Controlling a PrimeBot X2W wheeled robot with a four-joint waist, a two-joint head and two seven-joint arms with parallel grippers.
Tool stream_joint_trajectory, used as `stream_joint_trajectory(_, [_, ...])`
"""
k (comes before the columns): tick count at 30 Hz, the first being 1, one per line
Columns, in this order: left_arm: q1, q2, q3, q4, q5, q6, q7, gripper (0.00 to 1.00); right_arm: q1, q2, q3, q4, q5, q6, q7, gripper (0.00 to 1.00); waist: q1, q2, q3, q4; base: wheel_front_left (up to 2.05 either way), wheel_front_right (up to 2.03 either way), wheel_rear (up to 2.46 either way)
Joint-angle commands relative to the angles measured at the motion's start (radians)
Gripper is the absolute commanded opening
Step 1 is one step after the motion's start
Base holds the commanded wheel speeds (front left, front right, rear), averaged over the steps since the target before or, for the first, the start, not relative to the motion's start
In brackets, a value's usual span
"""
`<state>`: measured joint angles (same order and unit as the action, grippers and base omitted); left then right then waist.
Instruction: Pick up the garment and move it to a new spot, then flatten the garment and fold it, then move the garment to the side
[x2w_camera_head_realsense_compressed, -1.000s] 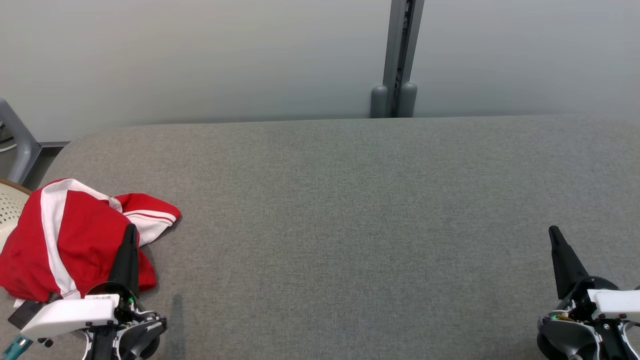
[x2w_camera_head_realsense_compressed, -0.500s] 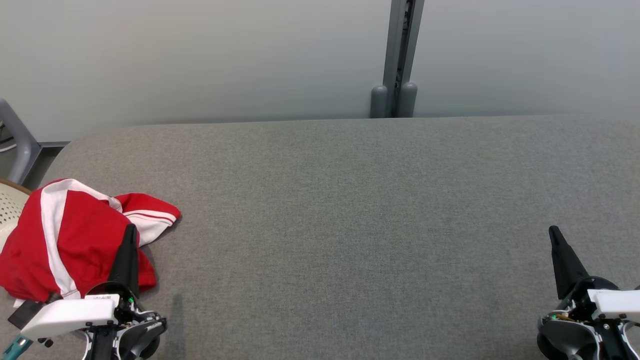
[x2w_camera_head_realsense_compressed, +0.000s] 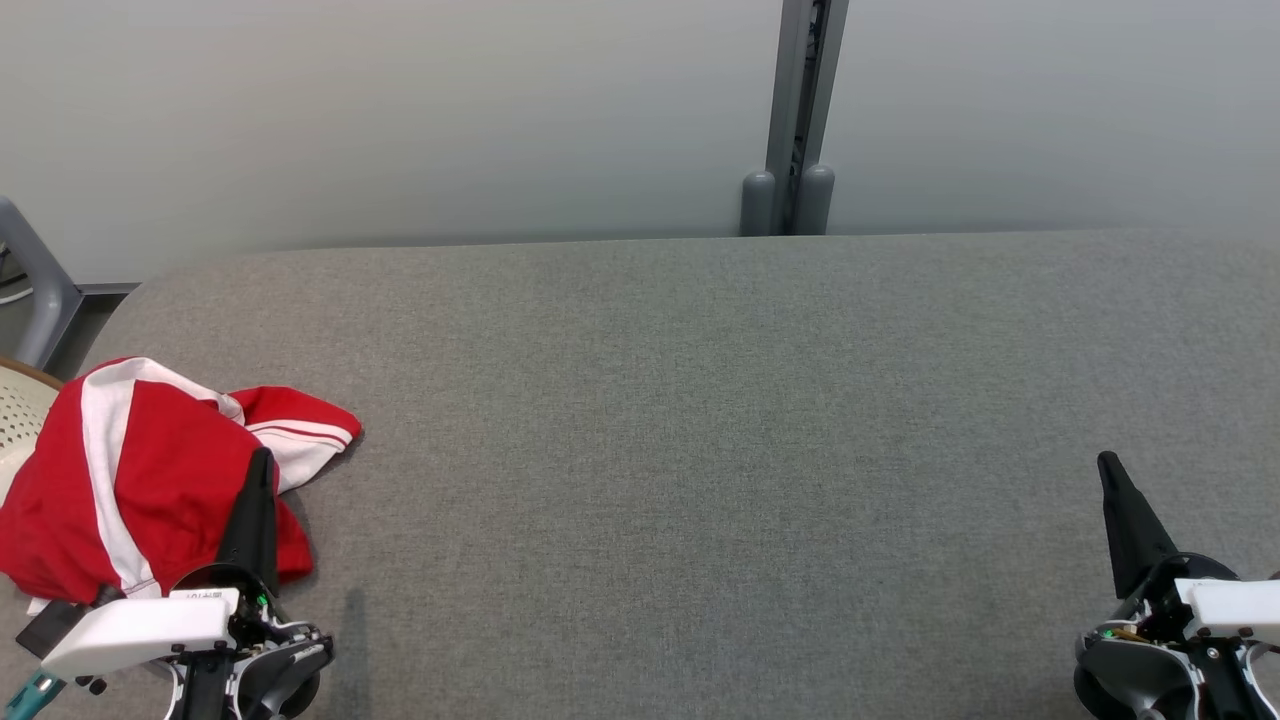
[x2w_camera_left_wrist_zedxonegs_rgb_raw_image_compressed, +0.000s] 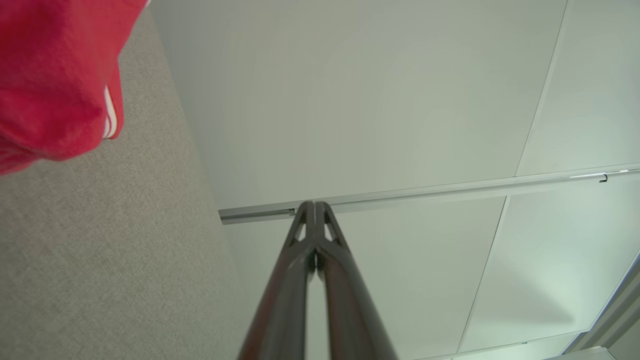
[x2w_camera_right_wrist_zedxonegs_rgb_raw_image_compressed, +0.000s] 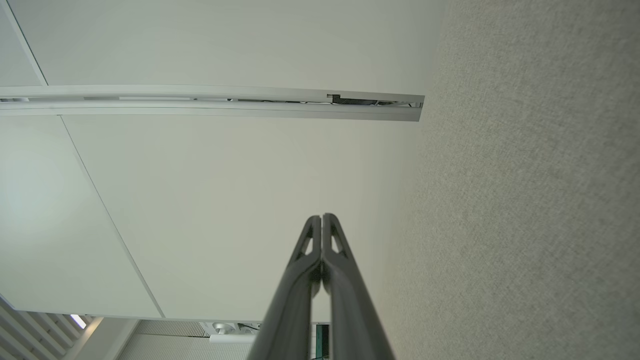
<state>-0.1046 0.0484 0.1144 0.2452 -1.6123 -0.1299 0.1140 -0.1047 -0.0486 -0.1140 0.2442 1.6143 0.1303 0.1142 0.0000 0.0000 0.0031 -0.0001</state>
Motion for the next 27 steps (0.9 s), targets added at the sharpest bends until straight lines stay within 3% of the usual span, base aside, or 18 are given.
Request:
stream_joint_trajectory(1, [-0.010, 0.003, 0.002, 0.000, -0.001, -0.005, 0.002, 0.00, -0.009, -0.004, 0.000, 0.002, -0.003, 0.001, 0.001, 0.00, 0.0000, 0.0000, 0.000, 0.000, 0.00, 0.00, 0.00])
stream_joint_trajectory(27, [-0.010, 0.003, 0.002, 0.000, -0.001, -0.005, 0.002, 0.00, -0.009, -0.004, 0.000, 0.002, -0.003, 0.001, 0.001, 0.00, 0.0000, 0.0000, 0.000, 0.000, 0.00, 0.00, 0.00])
